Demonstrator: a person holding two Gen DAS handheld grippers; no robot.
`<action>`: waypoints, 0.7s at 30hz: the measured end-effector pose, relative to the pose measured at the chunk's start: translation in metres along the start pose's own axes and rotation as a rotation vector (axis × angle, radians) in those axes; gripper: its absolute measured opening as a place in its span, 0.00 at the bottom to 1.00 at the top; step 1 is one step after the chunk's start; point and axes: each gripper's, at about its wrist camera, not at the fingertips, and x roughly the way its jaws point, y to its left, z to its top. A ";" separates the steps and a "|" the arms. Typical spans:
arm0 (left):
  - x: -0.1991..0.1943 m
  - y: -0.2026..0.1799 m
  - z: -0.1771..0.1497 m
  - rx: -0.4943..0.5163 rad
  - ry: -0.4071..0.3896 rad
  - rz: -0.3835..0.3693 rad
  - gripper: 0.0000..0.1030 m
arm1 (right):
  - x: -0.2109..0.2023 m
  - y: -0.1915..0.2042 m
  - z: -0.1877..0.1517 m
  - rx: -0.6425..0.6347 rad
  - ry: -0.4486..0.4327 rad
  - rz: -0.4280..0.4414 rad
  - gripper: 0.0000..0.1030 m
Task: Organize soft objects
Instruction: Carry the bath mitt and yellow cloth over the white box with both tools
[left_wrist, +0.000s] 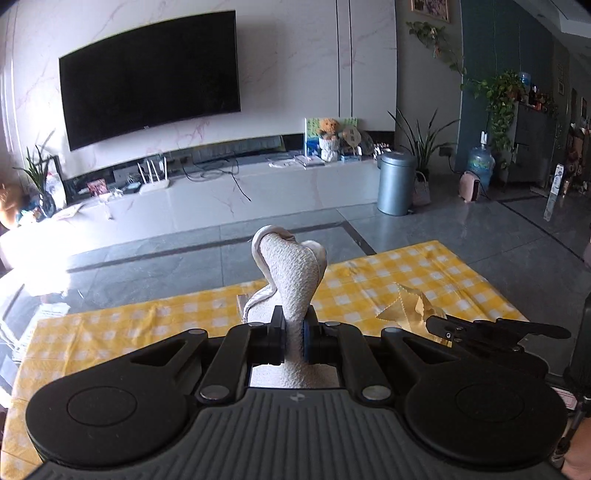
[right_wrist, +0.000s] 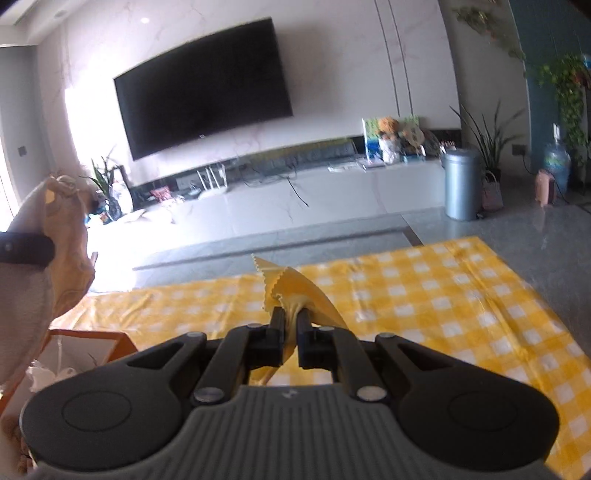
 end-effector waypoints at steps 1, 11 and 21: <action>-0.006 0.005 -0.003 0.010 -0.017 0.017 0.09 | -0.007 0.015 0.002 -0.017 -0.019 0.025 0.04; -0.046 0.070 -0.054 -0.062 0.003 0.073 0.09 | -0.049 0.151 -0.003 -0.238 -0.137 0.254 0.04; -0.059 0.139 -0.109 -0.216 0.063 0.118 0.09 | -0.026 0.206 -0.030 -0.367 -0.013 0.328 0.04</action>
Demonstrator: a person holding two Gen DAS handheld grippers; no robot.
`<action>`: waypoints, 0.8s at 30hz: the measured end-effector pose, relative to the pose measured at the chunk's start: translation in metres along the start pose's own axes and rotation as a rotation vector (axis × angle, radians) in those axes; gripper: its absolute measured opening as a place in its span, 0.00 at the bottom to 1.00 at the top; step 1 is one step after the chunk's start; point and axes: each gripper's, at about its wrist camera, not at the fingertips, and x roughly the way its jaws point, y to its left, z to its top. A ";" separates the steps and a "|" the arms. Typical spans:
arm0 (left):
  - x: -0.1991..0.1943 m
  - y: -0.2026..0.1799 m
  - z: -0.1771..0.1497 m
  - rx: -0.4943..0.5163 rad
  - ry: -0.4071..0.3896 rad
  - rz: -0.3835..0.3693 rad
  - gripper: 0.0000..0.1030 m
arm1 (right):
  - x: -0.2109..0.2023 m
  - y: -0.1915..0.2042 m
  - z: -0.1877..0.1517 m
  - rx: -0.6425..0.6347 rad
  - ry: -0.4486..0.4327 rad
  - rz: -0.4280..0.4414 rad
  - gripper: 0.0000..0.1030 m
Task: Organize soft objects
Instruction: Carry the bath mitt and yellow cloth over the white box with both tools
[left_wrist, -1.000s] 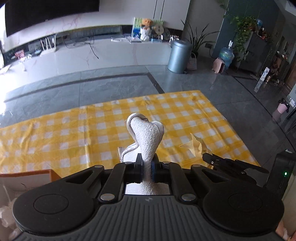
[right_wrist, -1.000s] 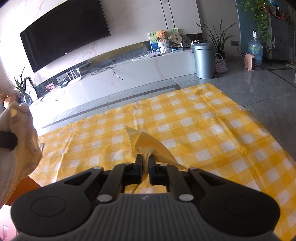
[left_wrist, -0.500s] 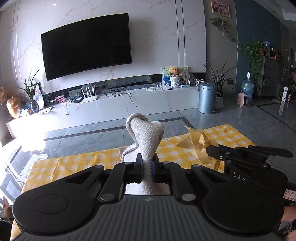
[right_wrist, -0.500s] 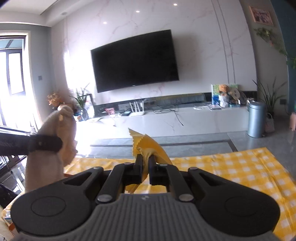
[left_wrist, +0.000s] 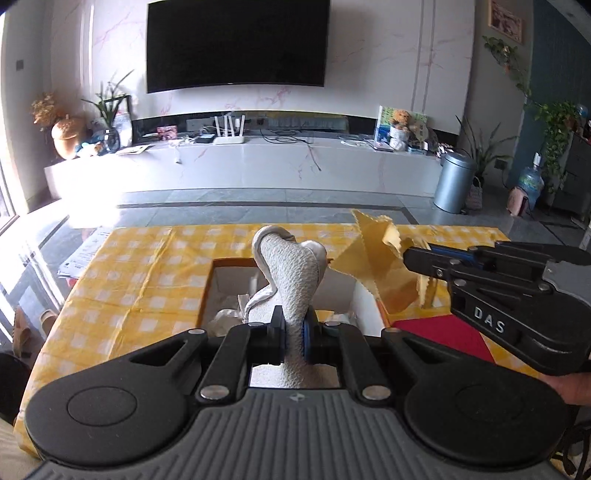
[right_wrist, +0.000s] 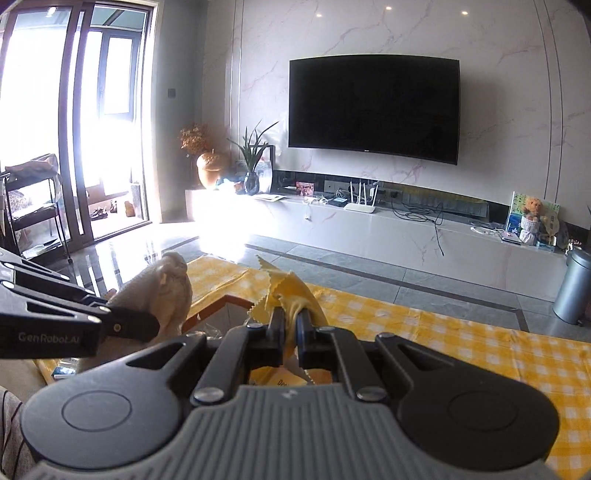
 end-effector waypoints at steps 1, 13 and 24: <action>-0.001 0.003 -0.002 -0.012 -0.021 0.030 0.09 | 0.001 0.003 -0.001 -0.005 0.006 0.012 0.04; -0.017 0.040 -0.030 -0.089 -0.063 0.008 0.09 | 0.032 0.042 -0.021 -0.006 0.206 0.285 0.04; -0.027 0.091 -0.039 -0.216 -0.068 -0.051 0.09 | 0.083 0.096 -0.042 0.024 0.409 0.445 0.04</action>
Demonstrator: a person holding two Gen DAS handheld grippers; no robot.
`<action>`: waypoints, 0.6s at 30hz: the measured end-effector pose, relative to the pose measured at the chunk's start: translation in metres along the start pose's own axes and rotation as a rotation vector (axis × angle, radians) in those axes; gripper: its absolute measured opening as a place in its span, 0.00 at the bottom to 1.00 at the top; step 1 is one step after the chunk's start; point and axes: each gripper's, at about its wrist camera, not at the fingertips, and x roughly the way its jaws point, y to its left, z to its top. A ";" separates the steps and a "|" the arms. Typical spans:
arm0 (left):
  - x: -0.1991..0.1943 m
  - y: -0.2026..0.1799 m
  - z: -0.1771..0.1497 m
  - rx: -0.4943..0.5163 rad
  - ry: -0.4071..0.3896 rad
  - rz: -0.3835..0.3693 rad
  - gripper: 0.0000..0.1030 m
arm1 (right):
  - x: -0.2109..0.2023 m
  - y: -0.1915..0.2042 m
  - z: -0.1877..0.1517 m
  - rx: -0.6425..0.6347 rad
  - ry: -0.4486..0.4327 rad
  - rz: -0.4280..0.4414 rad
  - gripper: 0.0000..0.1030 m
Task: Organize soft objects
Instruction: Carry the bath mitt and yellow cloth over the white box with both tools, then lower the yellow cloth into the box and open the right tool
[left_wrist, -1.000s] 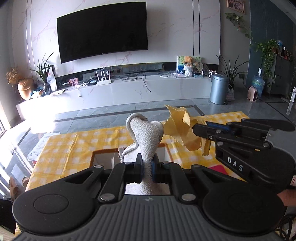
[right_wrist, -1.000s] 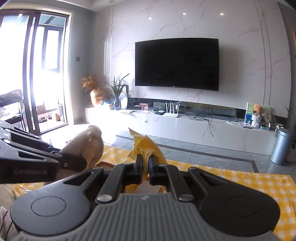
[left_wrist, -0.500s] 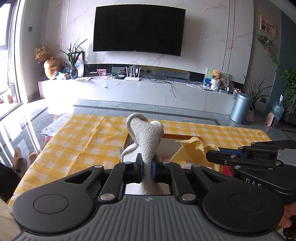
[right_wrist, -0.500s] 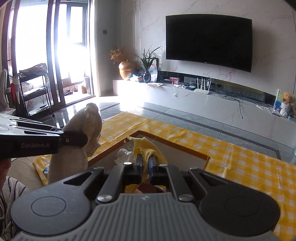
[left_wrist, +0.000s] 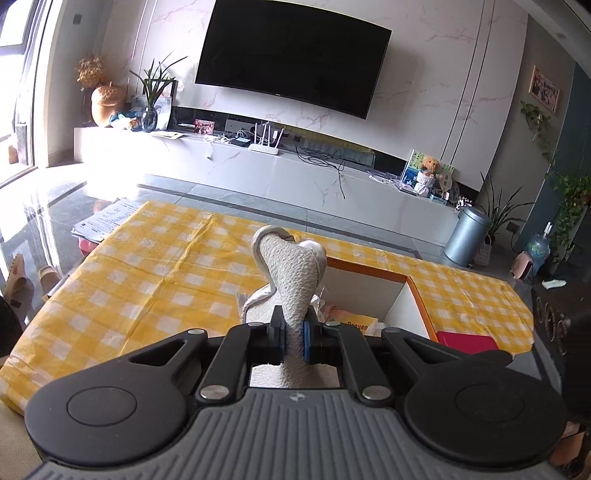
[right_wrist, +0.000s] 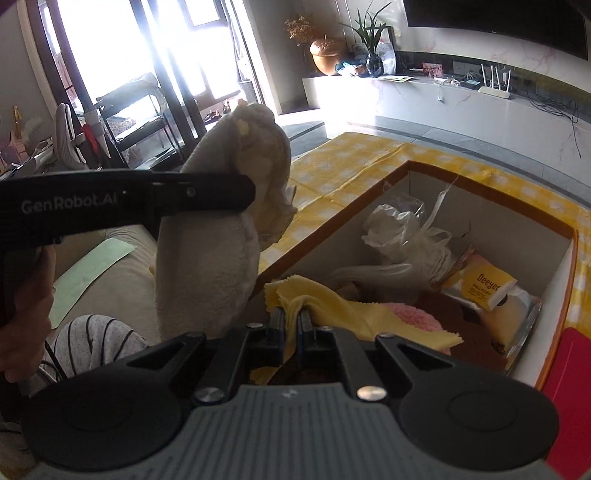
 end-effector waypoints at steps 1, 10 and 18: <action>-0.001 0.003 0.001 -0.009 -0.006 -0.001 0.09 | 0.004 0.002 0.000 -0.002 0.018 0.004 0.04; -0.005 0.005 -0.003 -0.003 -0.007 -0.016 0.10 | 0.003 0.002 -0.011 -0.068 0.173 -0.063 0.04; 0.000 -0.003 -0.005 0.019 0.015 -0.041 0.10 | -0.033 -0.008 -0.013 -0.210 0.251 -0.291 0.04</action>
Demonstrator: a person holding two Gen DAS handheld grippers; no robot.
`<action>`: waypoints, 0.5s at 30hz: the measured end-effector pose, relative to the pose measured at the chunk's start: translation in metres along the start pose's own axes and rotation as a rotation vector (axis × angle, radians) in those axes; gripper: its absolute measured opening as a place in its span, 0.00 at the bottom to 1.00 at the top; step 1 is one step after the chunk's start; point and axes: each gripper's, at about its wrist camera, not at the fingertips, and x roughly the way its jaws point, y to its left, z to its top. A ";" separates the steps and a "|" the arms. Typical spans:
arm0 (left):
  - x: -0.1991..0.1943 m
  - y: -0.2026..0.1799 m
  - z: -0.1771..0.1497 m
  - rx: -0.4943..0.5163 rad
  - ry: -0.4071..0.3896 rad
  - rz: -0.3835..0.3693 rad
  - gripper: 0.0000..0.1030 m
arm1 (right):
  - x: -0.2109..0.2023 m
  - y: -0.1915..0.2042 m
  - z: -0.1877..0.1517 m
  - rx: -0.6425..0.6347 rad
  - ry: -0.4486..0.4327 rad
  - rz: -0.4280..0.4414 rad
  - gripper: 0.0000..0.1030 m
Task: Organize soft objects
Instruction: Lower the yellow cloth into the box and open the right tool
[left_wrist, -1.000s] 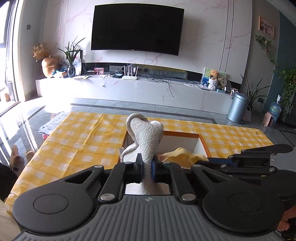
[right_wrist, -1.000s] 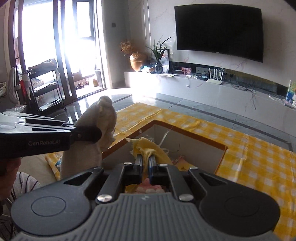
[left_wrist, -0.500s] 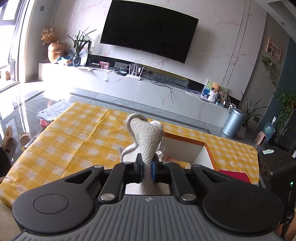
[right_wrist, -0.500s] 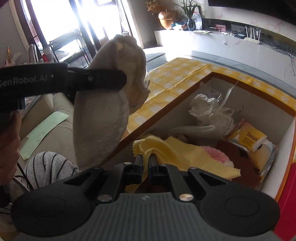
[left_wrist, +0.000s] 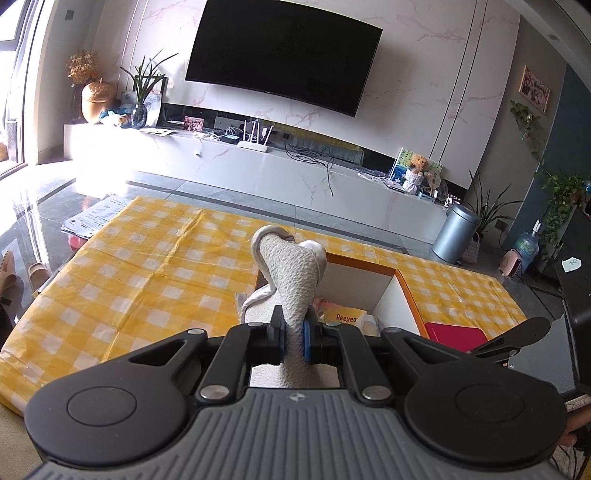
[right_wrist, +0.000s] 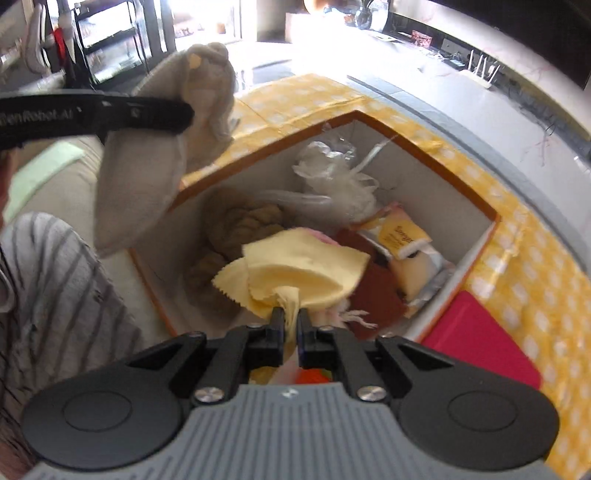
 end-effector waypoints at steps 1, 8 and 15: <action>0.001 -0.001 0.000 0.005 0.010 -0.006 0.10 | 0.003 0.001 -0.002 -0.027 0.022 -0.039 0.04; 0.004 -0.011 -0.004 0.043 0.030 -0.015 0.10 | 0.024 0.026 -0.017 -0.271 0.085 -0.232 0.06; 0.008 -0.021 -0.007 0.064 0.049 -0.028 0.10 | 0.007 0.004 -0.020 -0.125 0.014 -0.172 0.44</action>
